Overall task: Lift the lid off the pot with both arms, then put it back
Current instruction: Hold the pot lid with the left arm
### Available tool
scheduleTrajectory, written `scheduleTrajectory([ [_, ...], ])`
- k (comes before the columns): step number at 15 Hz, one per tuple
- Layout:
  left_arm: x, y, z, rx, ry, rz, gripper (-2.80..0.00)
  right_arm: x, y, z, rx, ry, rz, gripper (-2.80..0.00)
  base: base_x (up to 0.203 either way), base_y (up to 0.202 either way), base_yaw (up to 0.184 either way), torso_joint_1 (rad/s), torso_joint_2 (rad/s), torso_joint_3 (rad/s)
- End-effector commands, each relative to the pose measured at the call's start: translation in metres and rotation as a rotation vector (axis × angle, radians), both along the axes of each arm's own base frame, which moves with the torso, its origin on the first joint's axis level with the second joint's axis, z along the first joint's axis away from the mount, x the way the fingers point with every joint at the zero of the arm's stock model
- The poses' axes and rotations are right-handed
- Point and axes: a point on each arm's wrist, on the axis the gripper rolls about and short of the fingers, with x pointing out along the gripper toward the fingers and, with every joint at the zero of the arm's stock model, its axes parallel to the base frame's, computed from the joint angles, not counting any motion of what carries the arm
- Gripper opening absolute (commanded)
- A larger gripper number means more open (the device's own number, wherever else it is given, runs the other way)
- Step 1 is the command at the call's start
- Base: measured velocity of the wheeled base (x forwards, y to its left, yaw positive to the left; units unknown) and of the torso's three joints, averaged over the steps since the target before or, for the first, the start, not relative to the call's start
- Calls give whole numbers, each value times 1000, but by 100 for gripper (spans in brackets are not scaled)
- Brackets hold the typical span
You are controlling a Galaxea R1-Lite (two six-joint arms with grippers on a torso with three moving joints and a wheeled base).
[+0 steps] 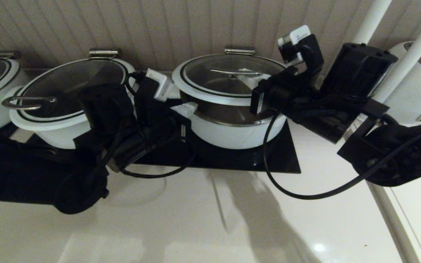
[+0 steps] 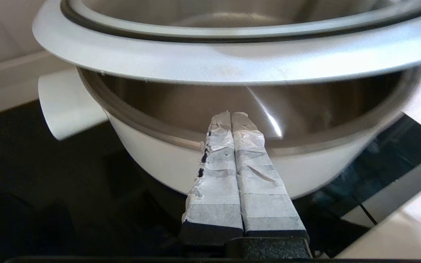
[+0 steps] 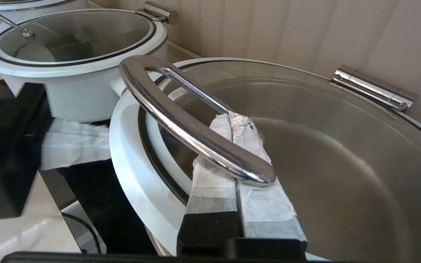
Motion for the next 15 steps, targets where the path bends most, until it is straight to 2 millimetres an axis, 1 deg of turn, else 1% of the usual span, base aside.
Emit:
scheduleTrajectory([
  [1,8,-4,1,-9,-14,17,-280,-3,-1,3,5,-10,2,-280,0,0,0,0,0,0],
  [7,13,-7,9,-26,-41,20,-280,-5,-3,3,3,-9,0,-280,0,0,0,0,0,0],
  [13,14,-7,11,-30,-48,34,-280,-17,-12,-6,-41,11,-4,-280,0,0,0,0,0,0],
  [15,16,-8,9,-27,-43,36,-280,-22,-16,-7,-45,16,-5,-280,0,0,0,0,0,0],
])
